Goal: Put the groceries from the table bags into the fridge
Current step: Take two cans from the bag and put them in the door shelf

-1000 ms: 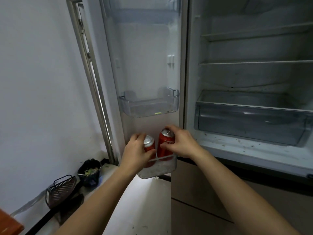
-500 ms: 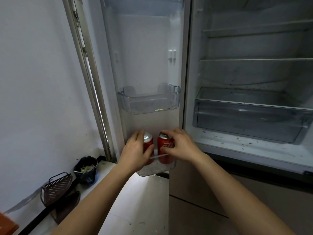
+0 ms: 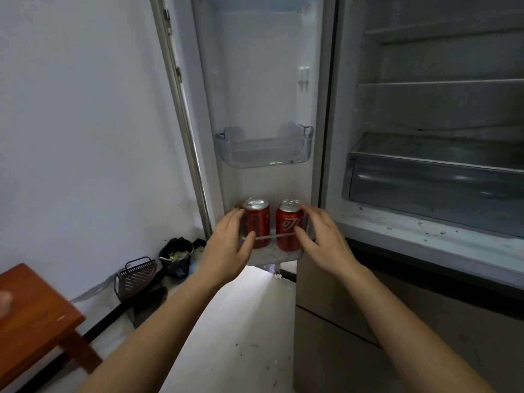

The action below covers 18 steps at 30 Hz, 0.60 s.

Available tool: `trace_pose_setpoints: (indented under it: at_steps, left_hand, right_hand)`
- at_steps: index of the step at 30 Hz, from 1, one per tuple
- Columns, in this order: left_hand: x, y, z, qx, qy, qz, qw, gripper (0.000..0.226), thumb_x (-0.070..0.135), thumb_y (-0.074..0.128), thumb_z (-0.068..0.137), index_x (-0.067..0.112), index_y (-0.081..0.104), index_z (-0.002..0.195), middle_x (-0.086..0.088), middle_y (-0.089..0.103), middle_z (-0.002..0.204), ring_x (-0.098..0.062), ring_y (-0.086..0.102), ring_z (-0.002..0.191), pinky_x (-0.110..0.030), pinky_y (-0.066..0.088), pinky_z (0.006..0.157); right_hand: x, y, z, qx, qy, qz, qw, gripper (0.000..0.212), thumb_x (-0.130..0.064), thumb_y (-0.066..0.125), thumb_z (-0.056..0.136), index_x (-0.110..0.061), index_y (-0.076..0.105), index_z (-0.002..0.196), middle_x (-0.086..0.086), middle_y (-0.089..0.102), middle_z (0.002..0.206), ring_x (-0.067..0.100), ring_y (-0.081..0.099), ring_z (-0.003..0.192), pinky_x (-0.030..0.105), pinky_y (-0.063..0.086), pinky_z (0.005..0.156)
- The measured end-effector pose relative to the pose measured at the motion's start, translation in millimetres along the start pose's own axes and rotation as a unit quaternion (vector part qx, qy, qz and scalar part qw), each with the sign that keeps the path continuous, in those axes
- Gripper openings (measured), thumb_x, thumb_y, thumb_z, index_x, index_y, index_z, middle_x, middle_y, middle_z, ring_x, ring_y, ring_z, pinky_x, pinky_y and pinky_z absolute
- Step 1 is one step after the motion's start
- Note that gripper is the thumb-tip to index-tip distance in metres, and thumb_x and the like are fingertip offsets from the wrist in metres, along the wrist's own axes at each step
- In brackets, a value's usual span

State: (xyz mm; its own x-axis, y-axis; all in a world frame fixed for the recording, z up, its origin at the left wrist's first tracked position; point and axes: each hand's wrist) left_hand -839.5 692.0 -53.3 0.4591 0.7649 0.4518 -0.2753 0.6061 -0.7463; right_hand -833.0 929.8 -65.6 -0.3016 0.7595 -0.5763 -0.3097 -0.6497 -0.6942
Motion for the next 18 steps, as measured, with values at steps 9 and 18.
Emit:
trace_pose_setpoints:
  at_steps: [9, 18]
  left_hand:
    - [-71.3, -21.1, -114.2, 0.011, -0.12, 0.206, 0.971, 0.062, 0.051, 0.033, 0.098, 0.015, 0.039, 0.148, -0.011, 0.029, 0.158, -0.03, 0.025, 0.147, -0.052, 0.028, 0.115]
    - [-193.1, -161.6, -227.2, 0.043, -0.249, 0.254, 0.934, 0.067, 0.054, 0.025, 0.097, 0.015, 0.037, 0.15, -0.017, 0.024, 0.16, -0.036, 0.021, 0.147, -0.056, 0.021, 0.115]
  right_hand:
    - [-46.8, 100.2, -54.3, 0.12, -0.01, -0.04, 0.992, 0.082, -0.049, 0.053, 0.091, -0.02, 0.013, 0.157, 0.014, -0.001, 0.164, 0.034, 0.001, 0.152, 0.053, 0.011, 0.121]
    - [-196.3, 232.7, -79.0, 0.019, -0.126, -0.065, 0.99, 0.073, -0.044, 0.055, 0.092, -0.016, 0.028, 0.154, 0.017, 0.012, 0.162, 0.034, 0.008, 0.152, 0.044, 0.002, 0.121]
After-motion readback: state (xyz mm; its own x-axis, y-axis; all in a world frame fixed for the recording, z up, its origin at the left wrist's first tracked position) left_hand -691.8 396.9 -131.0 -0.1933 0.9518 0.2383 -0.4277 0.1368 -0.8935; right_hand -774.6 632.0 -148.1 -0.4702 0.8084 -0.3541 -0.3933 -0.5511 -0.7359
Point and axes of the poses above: each hand's wrist, its own z-axis towards the middle knuckle, its own y-axis out of the palm, x = y × z
